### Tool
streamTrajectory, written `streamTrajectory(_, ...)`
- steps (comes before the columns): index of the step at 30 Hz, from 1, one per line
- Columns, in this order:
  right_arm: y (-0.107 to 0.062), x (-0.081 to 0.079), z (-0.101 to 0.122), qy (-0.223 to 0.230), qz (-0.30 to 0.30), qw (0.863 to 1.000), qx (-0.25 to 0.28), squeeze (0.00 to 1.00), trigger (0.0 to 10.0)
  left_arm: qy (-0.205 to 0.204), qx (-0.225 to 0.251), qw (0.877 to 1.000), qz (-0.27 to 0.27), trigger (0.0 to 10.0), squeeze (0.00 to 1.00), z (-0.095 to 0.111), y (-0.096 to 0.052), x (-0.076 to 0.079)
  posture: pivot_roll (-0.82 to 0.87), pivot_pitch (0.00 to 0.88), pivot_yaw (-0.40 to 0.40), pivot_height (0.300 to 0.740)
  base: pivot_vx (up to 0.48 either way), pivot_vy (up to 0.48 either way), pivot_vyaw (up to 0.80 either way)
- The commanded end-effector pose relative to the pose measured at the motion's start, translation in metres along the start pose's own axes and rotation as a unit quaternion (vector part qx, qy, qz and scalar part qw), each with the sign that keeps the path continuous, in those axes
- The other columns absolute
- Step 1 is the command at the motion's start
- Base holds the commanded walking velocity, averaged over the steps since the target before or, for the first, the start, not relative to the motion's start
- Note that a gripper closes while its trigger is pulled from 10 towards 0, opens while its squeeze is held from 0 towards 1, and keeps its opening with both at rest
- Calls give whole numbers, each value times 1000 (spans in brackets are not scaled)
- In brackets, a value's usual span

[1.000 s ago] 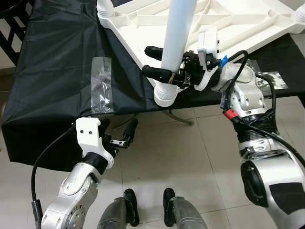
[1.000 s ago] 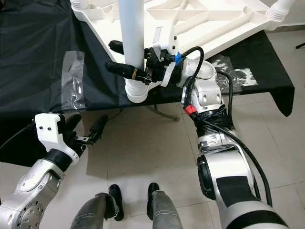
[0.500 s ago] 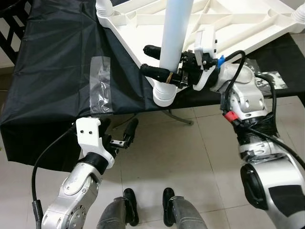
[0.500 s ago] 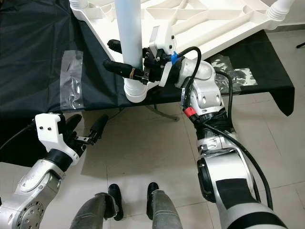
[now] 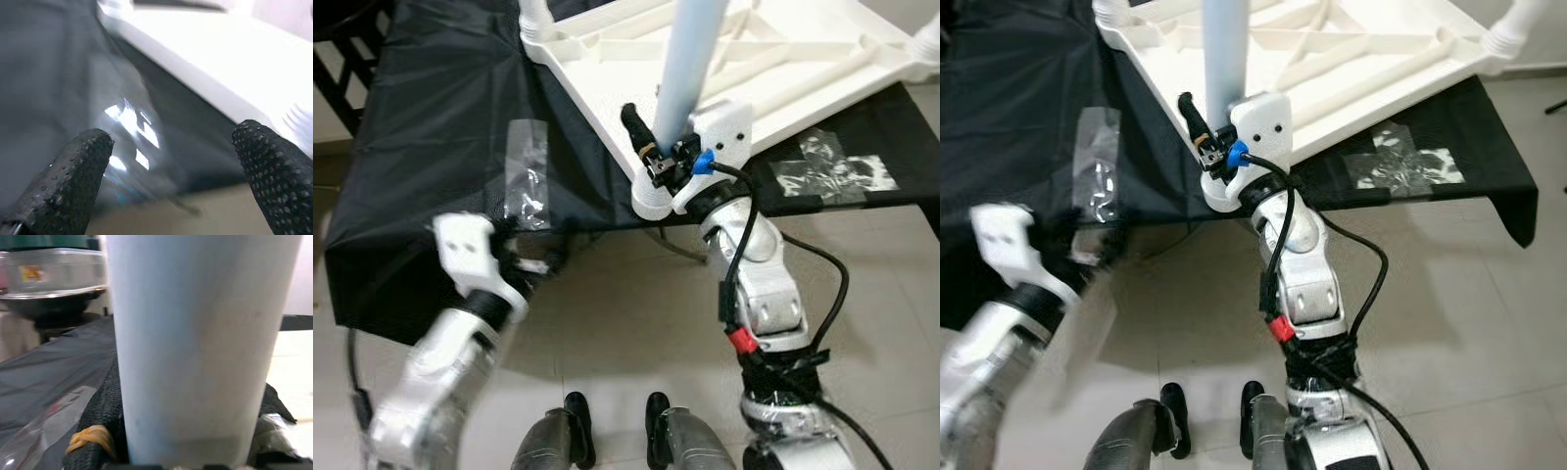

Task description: Building children table

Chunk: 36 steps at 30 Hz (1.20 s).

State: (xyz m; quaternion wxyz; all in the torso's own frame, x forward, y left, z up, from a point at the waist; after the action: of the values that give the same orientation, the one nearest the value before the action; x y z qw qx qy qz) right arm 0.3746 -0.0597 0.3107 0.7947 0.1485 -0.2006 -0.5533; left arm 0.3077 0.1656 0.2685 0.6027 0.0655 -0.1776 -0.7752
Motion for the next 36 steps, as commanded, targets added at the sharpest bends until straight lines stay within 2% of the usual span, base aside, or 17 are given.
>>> streamTrajectory(1, -17, 6, -70, 13, -33, 990, -136, 0, 10000, -4, 23, 1000, -20, 10000, 0, 20, 3, -3, 34, 312, -25, 740, 0, 0, 0)
streamTrajectory(3, -15, 6, -70, 12, -43, 989, -138, 0, 10000, -7, 47, 998, -45, 10000, 0, 38, 9, 0, 35, 306, -26, 740, 0, 0, 0)
streamTrajectory(5, -15, 6, -70, 12, -43, 989, -138, 0, 10000, -7, 47, 998, -45, 10000, 0, 38, 9, 0, 35, 306, -26, 740, 0, 0, 0)
streamTrajectory(7, -14, 5, -68, 10, -54, 989, -140, 0, 10000, -20, 72, 994, -80, 10000, 0, 56, 14, 9, 37, 293, -26, 740, 0, 0, 0)
streamTrajectory(9, -12, 5, -66, 10, -67, 988, -141, 0, 10000, -61, 110, 978, -166, 10000, 0, 83, 18, 37, 33, 281, -25, 740, 0, 0, 0)
streamTrajectory(12, -12, 4, -64, 9, -73, 987, -141, 0, 10000, -78, 120, 967, -209, 10000, 0, 92, 18, 51, 32, 272, -28, 740, 0, 0, 0)
streamTrajectory(13, -11, 2, -63, 8, -74, 987, -140, 0, 10000, -91, 126, 956, -248, 10000, 0, 100, 20, 65, 30, 269, -28, 740, 0, 0, 0)
streamTrajectory(15, -11, 2, -63, 8, -74, 987, -140, 0, 10000, -91, 126, 956, -248, 10000, 0, 100, 20, 65, 30, 269, -28, 740, 0, 0, 0)
streamTrajectory(17, -10, 1, -62, 7, -75, 987, -139, 0, 10000, -94, 128, 948, -275, 10000, 0, 104, 23, 74, 29, 264, -30, 740, 0, 0, 0)
streamTrajectory(18, -10, -1, -61, 7, -72, 988, -139, 0, 10000, -101, 130, 937, -307, 10000, 0, 109, 29, 87, 28, 260, -30, 740, 0, 0, 0)
streamTrajectory(22, -9, -3, -61, 7, -69, 988, -138, 0, 10000, -100, 129, 931, -327, 10000, 0, 112, 33, 97, 29, 259, -29, 740, 0, 0, 0)
streamTrajectory(23, -9, -4, -61, 7, -68, 988, -138, 0, 10000, -105, 126, 924, -346, 10000, 0, 114, 38, 107, 32, 257, -30, 740, 0, 0, 0)
streamTrajectory(27, -7, -6, -61, 8, -68, 988, -136, 0, 10000, -86, 111, 930, -340, 10000, 0, 109, 54, 118, 34, 253, -32, 740, 0, 0, 0)
streamTrajectory(28, -6, -6, -60, 9, -68, 988, -136, 0, 10000, -85, 105, 933, -333, 10000, 1000, 107, 61, 120, 34, 254, -32, 740, 0, 0, 0)
streamTrajectory(29, -5, -7, -59, 10, -68, 989, -135, 0, 10000, -62, 105, 936, -329, 10000, 1000, 106, 67, 121, 32, 255, -34, 740, 0, 0, 0)
streamTrajectory(33, -4, -7, -59, 12, -68, 988, -135, 0, 10000, -38, 111, 936, -332, 10000, 1000, 111, 73, 122, 31, 254, -34, 740, 0, 0, 0)
streamTrajectory(36, -3, -8, -59, 14, -68, 988, -136, 0, 10000, -7, 119, 930, -347, 10000, 1000, 118, 76, 124, 31, 255, -34, 740, 0, 0, 0)
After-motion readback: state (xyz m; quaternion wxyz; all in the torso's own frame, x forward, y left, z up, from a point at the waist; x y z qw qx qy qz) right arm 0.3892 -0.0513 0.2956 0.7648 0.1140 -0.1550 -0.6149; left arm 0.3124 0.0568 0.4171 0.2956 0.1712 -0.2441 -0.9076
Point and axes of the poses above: a point about 5 cm out from each wrist's last joint towards the gripper, its own y axis pointing out of the wrist towards the gripper, its own z axis along the axis of the wrist's last joint, x = y × z, the point moved 6 cm from there along y, pointing out of the wrist towards the gripper
